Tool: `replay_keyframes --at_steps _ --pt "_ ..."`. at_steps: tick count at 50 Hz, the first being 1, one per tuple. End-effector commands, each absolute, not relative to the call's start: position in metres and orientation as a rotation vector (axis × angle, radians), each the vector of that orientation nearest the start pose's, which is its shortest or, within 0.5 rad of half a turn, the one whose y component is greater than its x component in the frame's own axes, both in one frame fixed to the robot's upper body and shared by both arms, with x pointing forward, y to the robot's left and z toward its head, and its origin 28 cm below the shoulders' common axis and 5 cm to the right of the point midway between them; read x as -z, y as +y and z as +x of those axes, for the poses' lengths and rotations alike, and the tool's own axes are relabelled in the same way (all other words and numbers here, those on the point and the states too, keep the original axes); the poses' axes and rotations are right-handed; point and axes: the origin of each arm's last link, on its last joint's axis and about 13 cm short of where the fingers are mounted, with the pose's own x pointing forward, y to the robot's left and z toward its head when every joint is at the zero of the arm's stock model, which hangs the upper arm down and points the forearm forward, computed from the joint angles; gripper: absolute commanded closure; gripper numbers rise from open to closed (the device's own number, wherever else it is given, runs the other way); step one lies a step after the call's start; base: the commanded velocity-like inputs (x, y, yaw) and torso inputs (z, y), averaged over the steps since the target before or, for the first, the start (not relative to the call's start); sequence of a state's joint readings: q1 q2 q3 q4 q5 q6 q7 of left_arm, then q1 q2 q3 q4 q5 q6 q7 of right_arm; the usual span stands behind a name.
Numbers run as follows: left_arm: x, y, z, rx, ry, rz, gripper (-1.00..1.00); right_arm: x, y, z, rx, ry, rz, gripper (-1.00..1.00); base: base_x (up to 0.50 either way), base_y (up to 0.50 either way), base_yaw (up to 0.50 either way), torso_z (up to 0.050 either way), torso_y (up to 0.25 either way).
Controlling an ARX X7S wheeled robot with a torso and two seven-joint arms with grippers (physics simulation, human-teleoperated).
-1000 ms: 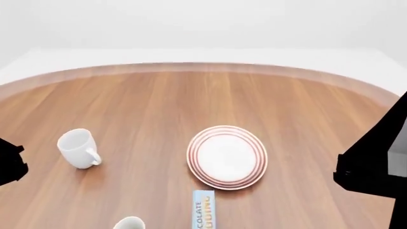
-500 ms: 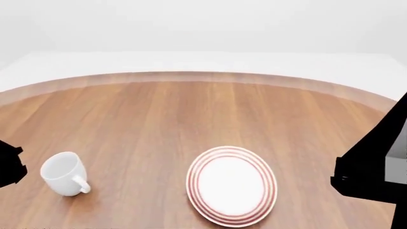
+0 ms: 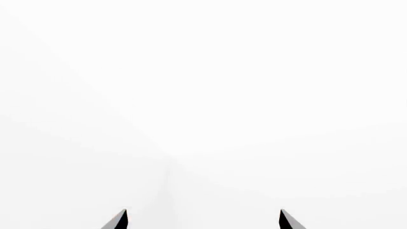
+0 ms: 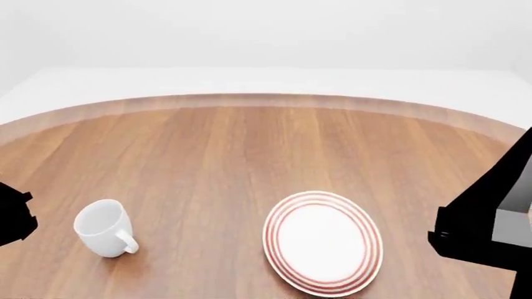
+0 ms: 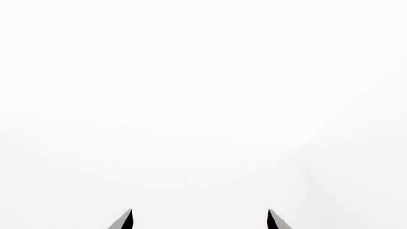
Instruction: Pick up the white mug and put it on the plate, and put the chocolate pudding to the right of the plate.
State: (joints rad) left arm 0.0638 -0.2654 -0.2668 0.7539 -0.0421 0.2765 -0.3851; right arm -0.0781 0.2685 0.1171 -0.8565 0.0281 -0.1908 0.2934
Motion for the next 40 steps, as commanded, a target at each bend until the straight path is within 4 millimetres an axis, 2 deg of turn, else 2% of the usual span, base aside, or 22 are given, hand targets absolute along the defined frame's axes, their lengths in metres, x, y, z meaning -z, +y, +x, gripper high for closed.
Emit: replay_keyframes --at_steps 1,5,17,40 --pt "-0.187 0.273 0.159 -0.416 -1.023 0.151 -1.0 -0.191 -0.138 0.15 0.229 -1.015 -0.124 -1.0 0.0 0.0 0.0 0.0 0.0" --pt "-0.181 0.27 0.164 -0.351 -0.964 0.135 -1.0 -0.192 -0.141 0.152 0.257 -1.005 -0.118 -1.0 0.0 0.0 0.0 0.0 0.0" --pt "-0.177 0.267 0.165 -0.314 -0.926 0.176 -1.0 -0.19 -0.139 0.153 0.25 -0.992 -0.127 -1.0 0.0 0.0 0.0 0.0 -0.008" --pt "-0.178 0.267 0.165 -0.353 -0.918 0.169 -1.0 -0.189 -0.138 0.153 0.238 -0.987 -0.129 -1.0 0.0 0.0 0.0 0.0 -0.247"
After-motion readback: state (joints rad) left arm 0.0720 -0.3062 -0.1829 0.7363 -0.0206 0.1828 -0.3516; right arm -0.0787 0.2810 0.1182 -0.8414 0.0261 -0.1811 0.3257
